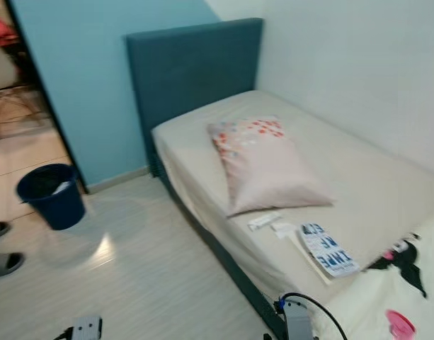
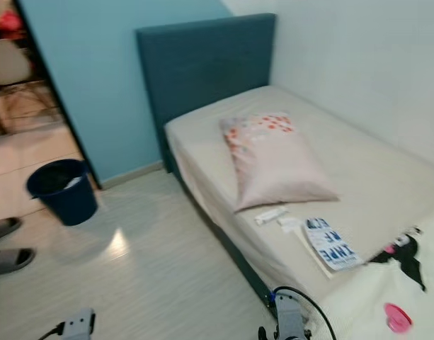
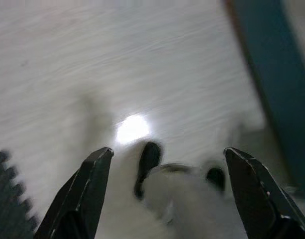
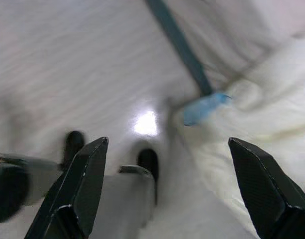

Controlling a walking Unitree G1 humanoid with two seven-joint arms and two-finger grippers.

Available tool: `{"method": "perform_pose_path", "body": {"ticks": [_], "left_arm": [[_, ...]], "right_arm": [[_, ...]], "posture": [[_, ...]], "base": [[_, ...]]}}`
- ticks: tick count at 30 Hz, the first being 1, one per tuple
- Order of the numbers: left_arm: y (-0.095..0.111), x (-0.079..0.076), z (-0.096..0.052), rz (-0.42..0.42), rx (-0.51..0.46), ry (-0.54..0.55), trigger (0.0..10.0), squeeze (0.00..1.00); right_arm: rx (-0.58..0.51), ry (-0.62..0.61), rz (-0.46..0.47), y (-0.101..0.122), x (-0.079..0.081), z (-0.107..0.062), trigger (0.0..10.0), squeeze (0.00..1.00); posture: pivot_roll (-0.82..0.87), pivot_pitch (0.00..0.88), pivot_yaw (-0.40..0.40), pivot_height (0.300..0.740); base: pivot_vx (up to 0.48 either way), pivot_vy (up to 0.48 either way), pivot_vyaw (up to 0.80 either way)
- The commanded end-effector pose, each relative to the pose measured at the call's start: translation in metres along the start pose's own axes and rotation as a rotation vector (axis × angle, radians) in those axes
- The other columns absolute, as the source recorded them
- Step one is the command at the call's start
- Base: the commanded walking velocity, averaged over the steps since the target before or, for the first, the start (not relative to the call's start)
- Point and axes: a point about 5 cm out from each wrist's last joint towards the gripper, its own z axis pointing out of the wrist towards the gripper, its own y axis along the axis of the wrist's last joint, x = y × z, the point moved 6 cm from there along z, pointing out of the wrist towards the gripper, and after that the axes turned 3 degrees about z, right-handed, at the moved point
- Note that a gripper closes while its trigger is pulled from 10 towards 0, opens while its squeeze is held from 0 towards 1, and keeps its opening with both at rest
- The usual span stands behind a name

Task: Clean up the room

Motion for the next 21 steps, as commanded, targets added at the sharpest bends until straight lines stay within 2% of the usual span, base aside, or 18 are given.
{"method": "perform_pose_path", "body": {"ticks": [1, 2, 4, 11, 17, 21], "left_arm": [[0.000, 0.001, 0.000, -0.011, -0.002, 0.006, 10.0, 0.00], [0.002, -0.006, 0.002, -0.012, -0.007, -0.005, 10.0, 0.00], [0.003, -0.012, 0.004, -0.011, -0.009, -0.015, 10.0, 0.00], [0.002, -0.016, 0.004, -0.010, -0.009, -0.027, 10.0, 0.00], [0.004, -0.019, 0.005, -0.018, -0.020, -0.039, 10.0, 0.00], [0.016, -0.028, 0.007, -0.025, -0.056, -0.075, 10.0, 0.00]], "right_arm": [[-0.014, 0.022, -0.011, 0.008, 0.007, 0.002, 10.0, 0.00], [-0.017, 0.026, -0.027, 0.010, 0.007, 0.002, 10.0, 0.00], [-0.019, 0.025, -0.014, 0.010, 0.008, 0.002, 10.0, 0.00], [-0.019, 0.019, 0.004, 0.010, 0.009, 0.002, 10.0, 0.00], [-0.020, 0.006, 0.004, 0.009, 0.012, 0.003, 10.0, 0.00], [-0.005, -0.008, 0.004, 0.006, 0.007, 0.002, 10.0, 0.00]], "posture": [[-0.06, 0.021, -0.015, 0.740], [-0.07, 0.021, -0.015, 0.740], [-0.07, 0.021, -0.013, 0.740], [-0.07, 0.026, -0.013, 0.740], [-0.06, 0.026, -0.017, 0.740], [-0.07, 0.027, -0.016, 0.740]], "base": [[0.480, 0.000, 0.46], [0.480, 0.000, 0.80], [0.480, 0.000, 0.80], [0.480, 0.000, 0.80], [0.480, 0.000, 0.00], [0.480, 0.000, 0.00]]}}
